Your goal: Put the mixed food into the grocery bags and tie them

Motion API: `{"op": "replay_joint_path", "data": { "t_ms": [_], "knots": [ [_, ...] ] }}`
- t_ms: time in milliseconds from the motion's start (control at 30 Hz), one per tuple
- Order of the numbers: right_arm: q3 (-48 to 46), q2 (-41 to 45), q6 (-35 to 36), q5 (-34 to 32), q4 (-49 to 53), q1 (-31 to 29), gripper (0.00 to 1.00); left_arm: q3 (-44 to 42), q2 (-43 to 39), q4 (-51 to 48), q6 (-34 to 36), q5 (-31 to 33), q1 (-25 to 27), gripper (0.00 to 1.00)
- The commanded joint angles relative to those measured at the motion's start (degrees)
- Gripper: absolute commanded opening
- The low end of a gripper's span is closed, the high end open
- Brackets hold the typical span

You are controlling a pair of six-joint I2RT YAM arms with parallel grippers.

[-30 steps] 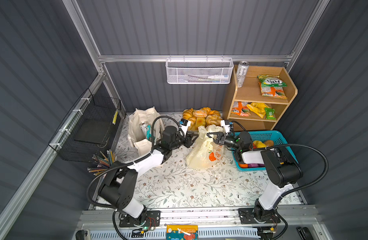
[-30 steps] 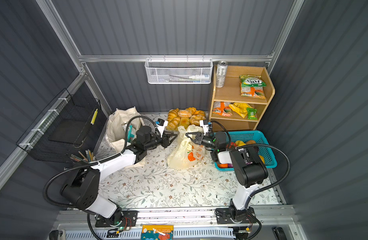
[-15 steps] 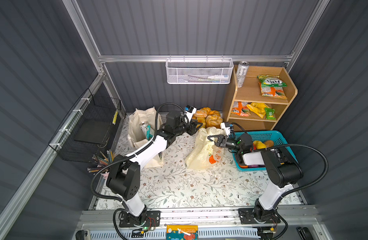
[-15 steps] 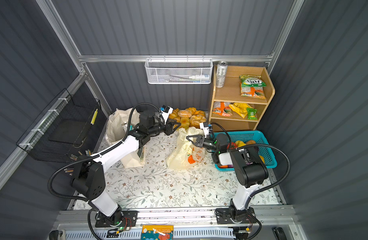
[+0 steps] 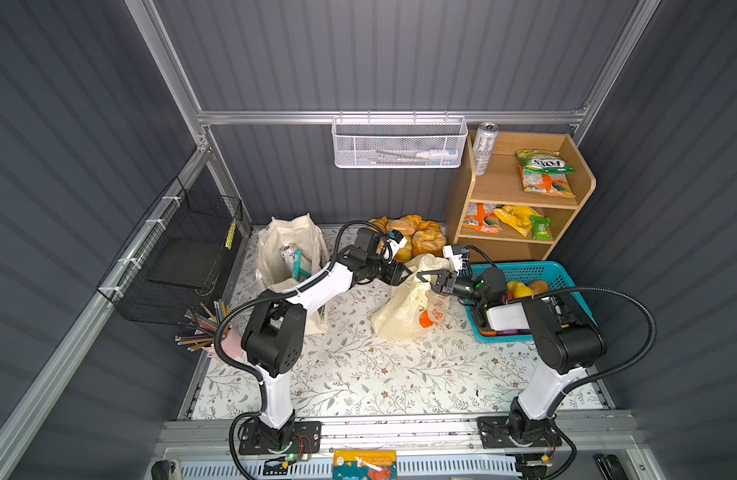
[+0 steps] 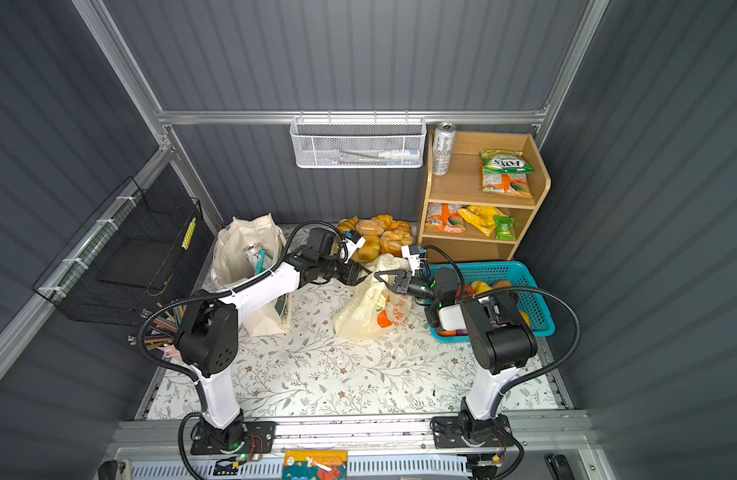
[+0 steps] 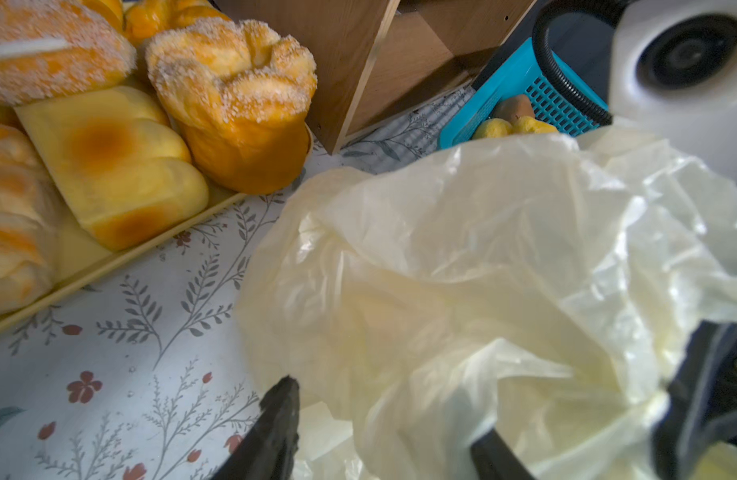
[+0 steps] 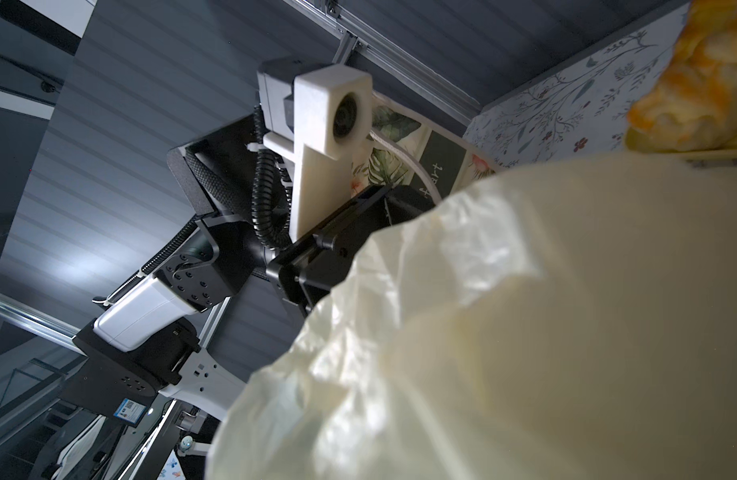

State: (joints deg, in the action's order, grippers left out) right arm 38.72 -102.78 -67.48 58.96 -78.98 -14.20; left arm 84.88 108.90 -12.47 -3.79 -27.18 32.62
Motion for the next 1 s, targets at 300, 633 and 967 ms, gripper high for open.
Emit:
{"op": "replay_joint_path", "data": {
  "t_ms": [300, 633, 967],
  "knots": [
    [-0.1, 0.0, 0.7, -1.3, -1.2, 1.1, 0.19, -11.2, -3.8, 10.8, -4.0, -8.5, 2.3, 0.00],
    [0.3, 0.3, 0.7, -1.3, 0.0, 1.1, 0.38, -18.3, -9.2, 18.8, -0.5, -3.1, 5.9, 0.00],
    [-0.9, -0.3, 0.7, -1.6, -1.1, 1.1, 0.10, -23.5, -15.8, 34.5, -3.9, 5.3, 6.4, 0.00]
  ]
}}
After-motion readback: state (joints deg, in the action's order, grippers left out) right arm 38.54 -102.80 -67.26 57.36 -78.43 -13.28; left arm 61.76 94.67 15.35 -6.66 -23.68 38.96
